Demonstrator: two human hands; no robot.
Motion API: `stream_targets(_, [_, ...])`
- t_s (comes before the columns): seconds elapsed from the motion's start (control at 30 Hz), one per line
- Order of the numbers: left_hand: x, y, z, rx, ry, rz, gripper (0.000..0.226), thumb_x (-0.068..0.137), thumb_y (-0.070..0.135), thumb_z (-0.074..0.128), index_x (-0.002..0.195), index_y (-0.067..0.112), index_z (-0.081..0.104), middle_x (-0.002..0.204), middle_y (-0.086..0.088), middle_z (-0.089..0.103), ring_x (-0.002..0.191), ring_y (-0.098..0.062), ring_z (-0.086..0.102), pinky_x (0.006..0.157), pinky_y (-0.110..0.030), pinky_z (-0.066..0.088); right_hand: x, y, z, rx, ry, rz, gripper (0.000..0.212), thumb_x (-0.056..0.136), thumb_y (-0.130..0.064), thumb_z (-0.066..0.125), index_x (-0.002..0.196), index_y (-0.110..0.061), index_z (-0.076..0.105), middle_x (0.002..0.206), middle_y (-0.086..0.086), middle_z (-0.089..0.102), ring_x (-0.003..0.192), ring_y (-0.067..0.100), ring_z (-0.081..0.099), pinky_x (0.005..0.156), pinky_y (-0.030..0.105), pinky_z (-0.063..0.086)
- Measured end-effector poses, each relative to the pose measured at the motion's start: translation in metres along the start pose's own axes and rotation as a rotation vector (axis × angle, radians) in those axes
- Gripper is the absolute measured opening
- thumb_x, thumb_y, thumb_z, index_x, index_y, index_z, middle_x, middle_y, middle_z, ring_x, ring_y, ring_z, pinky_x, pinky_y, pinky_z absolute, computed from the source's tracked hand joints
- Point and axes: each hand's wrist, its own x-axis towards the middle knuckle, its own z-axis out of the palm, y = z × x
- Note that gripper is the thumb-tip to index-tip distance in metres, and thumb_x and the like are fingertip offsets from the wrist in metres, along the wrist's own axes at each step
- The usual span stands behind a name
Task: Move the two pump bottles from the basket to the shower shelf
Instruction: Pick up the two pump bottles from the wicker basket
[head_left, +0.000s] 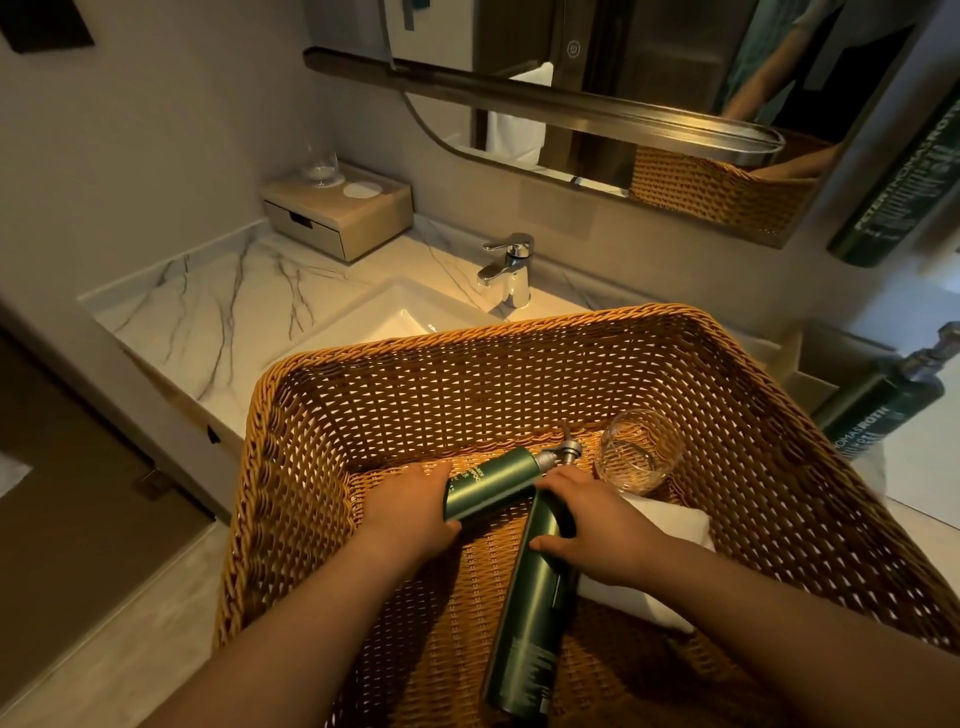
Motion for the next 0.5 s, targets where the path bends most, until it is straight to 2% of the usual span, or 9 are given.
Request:
stream_targets(0.17, [-0.003, 0.000, 0.001, 0.050, -0.140, -0.065, 0.069, 0.075, 0.059, 0.059, 0.131, 0.025, 0.037, 0.121, -0.002, 0.055, 0.107, -0.023, 0.054, 0.082, -0.037, 0.046, -0.001, 0.003, 0.000, 0.028, -0.007, -0.049, 0.066, 0.079, -0.034, 0.069, 0.137, -0.018, 0.040, 0.141, 0.000, 0.038, 0.126, 0.015, 0.037, 0.107, 0.027, 0.029])
stream_targets(0.27, [-0.003, 0.000, 0.003, -0.004, -0.188, -0.055, 0.067, 0.074, 0.058, 0.060, 0.130, 0.026, 0.039, 0.121, -0.001, 0.055, 0.106, -0.022, 0.053, 0.084, -0.038, 0.048, -0.002, 0.006, 0.001, 0.031, -0.003, -0.042, 0.067, 0.079, -0.032, 0.069, 0.137, -0.020, 0.038, 0.142, -0.001, 0.038, 0.127, 0.015, 0.037, 0.105, 0.025, 0.027])
stream_targets(0.5, [-0.002, 0.010, 0.006, -0.190, -0.118, 0.022, 0.072, 0.080, 0.048, 0.060, 0.140, 0.031, 0.022, 0.123, -0.003, 0.053, 0.107, -0.022, 0.053, 0.085, -0.037, 0.048, 0.000, 0.010, 0.001, 0.040, -0.017, -0.005, 0.068, 0.079, -0.031, 0.070, 0.138, -0.021, 0.038, 0.140, 0.000, 0.039, 0.124, 0.016, 0.039, 0.102, 0.025, 0.030])
